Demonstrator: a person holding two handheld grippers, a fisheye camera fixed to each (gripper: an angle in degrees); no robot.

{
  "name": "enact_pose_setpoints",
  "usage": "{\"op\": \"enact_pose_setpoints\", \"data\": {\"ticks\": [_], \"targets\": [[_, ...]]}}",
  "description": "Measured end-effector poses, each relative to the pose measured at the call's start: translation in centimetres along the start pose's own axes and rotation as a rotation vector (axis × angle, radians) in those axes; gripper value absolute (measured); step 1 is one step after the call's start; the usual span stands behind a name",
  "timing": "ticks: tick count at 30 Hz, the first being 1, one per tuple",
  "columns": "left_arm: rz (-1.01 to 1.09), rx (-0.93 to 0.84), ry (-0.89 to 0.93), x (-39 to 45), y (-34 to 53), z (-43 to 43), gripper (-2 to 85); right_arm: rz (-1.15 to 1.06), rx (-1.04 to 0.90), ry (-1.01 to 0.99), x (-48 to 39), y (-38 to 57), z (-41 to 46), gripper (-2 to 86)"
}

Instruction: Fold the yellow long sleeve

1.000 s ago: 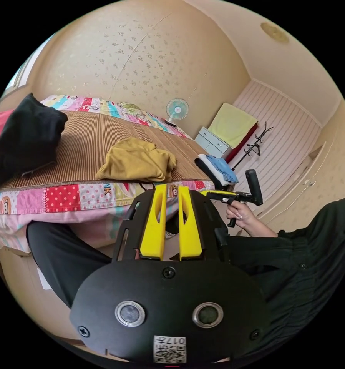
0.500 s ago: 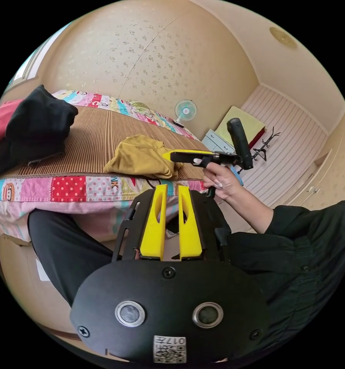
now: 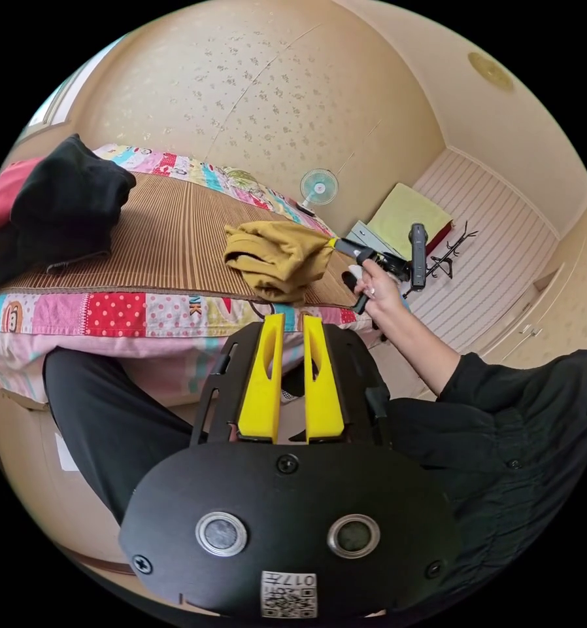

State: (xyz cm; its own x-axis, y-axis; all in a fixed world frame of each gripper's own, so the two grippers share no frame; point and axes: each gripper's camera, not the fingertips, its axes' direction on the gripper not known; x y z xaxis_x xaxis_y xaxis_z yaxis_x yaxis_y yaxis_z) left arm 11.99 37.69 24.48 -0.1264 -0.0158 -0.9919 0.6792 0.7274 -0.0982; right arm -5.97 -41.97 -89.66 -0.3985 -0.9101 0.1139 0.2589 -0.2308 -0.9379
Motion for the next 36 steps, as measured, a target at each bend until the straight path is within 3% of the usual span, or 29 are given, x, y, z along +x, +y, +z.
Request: {"op": "enact_pose_setpoints", "data": {"ticks": [4,7,14,18,19,24,29,36], "targets": [[0.009,-0.007,-0.008,0.2,-0.1,0.7,5.4,0.271,-0.223,0.044,10.4,0.8,2.4,6.2],[0.010,-0.010,-0.001,0.1,-0.3,1.2,5.4,0.354,-0.152,-0.109,13.6,4.8,0.5,9.4],[0.029,-0.030,-0.003,0.7,-0.6,2.6,5.4,0.128,-0.156,-0.395,5.8,9.3,-0.6,12.6],[0.041,-0.036,-0.002,0.9,-0.6,3.2,5.5,0.028,-0.322,-0.318,1.6,9.2,3.5,11.3],[0.039,-0.036,0.001,0.9,-0.6,3.3,5.5,0.057,-0.337,-0.247,1.4,9.2,4.1,7.6],[0.037,-0.024,-0.011,0.7,-0.4,3.4,5.5,0.051,-0.181,-0.125,1.7,8.2,-1.2,3.7],[0.027,-0.042,0.025,0.5,-0.6,4.4,6.2,-0.158,0.079,0.075,-0.5,7.5,-10.6,3.1],[0.160,-0.059,0.056,3.7,-2.9,4.2,8.7,-0.293,0.274,-0.172,-1.3,6.5,-19.1,2.7]]}}
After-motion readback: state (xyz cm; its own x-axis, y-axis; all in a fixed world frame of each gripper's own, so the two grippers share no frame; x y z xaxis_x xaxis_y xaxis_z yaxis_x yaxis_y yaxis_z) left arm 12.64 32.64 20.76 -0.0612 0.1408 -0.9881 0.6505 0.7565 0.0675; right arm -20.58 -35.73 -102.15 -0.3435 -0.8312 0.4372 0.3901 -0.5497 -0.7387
